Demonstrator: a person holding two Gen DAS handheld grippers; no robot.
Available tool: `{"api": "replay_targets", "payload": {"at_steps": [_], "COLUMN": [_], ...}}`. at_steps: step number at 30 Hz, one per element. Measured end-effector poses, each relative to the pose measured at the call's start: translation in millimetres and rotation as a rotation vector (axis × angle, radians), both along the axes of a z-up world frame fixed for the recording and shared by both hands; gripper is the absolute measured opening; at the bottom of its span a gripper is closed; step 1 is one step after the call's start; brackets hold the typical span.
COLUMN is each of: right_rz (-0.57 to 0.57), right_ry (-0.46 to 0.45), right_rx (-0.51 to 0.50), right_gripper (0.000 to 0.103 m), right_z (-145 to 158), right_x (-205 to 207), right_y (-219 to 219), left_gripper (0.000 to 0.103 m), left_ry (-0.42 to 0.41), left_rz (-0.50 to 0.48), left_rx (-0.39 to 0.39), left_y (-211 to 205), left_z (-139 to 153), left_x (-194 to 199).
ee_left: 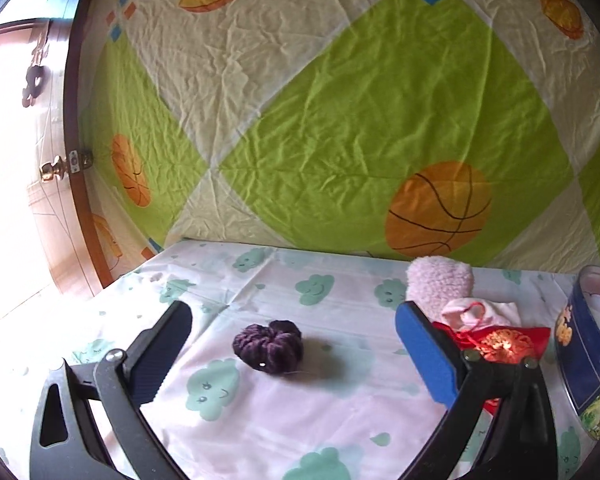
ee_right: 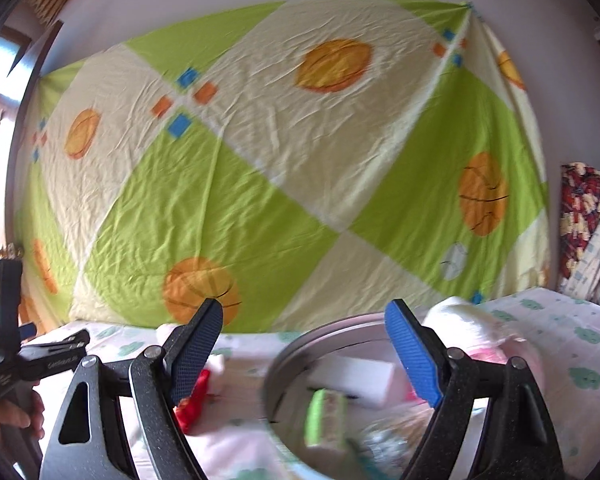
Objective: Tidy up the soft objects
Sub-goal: 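Withdraw both tools from the tin toward the red pouch and scrunchie, then grasp the red embroidered pouch with the right tool while the left tool grasps the purple scrunchie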
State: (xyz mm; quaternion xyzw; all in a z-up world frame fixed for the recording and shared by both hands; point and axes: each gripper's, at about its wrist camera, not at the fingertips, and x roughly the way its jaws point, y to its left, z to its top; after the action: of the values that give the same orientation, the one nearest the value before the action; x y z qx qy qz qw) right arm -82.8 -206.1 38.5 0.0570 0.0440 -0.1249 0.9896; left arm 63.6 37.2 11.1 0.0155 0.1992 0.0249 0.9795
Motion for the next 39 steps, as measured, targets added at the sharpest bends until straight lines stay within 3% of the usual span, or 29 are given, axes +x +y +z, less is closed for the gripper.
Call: {"api": "replay_targets", "payload": {"at_steps": [6, 11, 14, 18, 26, 30, 35, 36, 37, 39], "right_rz": [0.098, 0.169, 0.204, 0.230, 0.224, 0.224, 0.239, 0.239, 0.245, 0.276], "right_ry": [0.091, 0.196, 0.232, 0.366, 0.617, 0.680, 0.726, 0.726, 0.723, 0.713], "right_rx": [0.034, 0.003, 0.006, -0.021, 0.116, 0.198, 0.262, 0.263, 0.271, 0.301], "right_gripper": [0.085, 0.085, 0.085, 0.085, 0.085, 0.085, 0.084, 0.075, 0.057, 0.040], "right_z": [-7, -14, -16, -24, -54, -67, -80, -80, -81, -81], "right_x": [33, 65, 80, 109, 157, 175, 185, 186, 185, 184], "right_y": [36, 70, 84, 100, 87, 80, 78, 78, 77, 73], "left_gripper": [0.103, 0.103, 0.103, 0.103, 0.103, 0.103, 0.103, 0.103, 0.103, 0.103], "left_ry": [0.032, 0.087, 0.094, 0.111, 0.123, 0.135, 0.159, 0.160, 0.164, 0.172], "left_rz": [0.068, 0.090, 0.125, 0.162, 0.209, 0.214, 0.226, 0.232, 0.233, 0.237], "left_rx": [-0.064, -0.154, -0.157, -0.150, -0.116, -0.096, -0.134, -0.141, -0.151, -0.174], "left_y": [44, 73, 84, 96, 107, 109, 122, 125, 129, 134], "left_z": [-2, -8, -9, -12, -12, -13, -15, -15, -15, -16], "left_x": [20, 36, 42, 50, 57, 61, 66, 66, 67, 68]}}
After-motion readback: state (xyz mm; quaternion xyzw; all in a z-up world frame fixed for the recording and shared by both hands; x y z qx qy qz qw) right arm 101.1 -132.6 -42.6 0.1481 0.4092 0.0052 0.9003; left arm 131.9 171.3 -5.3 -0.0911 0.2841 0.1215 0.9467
